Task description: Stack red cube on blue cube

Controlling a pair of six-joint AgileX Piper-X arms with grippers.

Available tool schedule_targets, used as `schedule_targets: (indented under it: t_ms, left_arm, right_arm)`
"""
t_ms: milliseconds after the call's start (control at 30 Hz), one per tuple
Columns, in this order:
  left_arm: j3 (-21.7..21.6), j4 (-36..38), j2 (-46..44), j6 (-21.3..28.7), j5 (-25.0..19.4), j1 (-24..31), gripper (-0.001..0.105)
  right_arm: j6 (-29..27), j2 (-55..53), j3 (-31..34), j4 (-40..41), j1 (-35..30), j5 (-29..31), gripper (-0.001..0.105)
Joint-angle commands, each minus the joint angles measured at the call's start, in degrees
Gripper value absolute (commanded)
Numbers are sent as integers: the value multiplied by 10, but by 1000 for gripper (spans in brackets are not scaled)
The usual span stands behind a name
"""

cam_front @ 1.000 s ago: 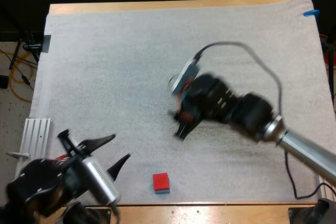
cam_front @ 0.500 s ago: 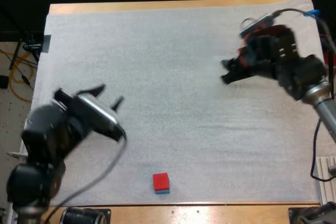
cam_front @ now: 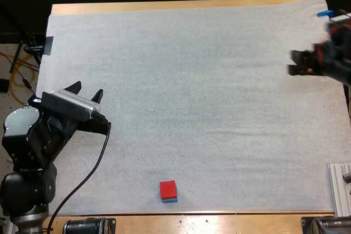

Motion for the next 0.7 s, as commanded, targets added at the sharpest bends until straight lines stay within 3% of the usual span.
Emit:
schedule_targets:
  t_ms: [0, 267, 500, 667]
  left_arm:
    - [-2, -2, -7, -7, 3, 1, 47]
    - [-2, 39, -23, -11, 17, -7, 47]
    - [-2, 51, -134, -11, 16, -71, 47]
    - [12, 102, -211, -11, 16, -75, 47]
  right_arm:
    - [1, -25, 15, 2, -16, -13, 55]
    - [1, -196, 130, 1, -54, -13, 55]
    - [14, -352, 207, 1, -54, -3, 55]
    - [49, -460, 260, 1, -54, 1, 55]
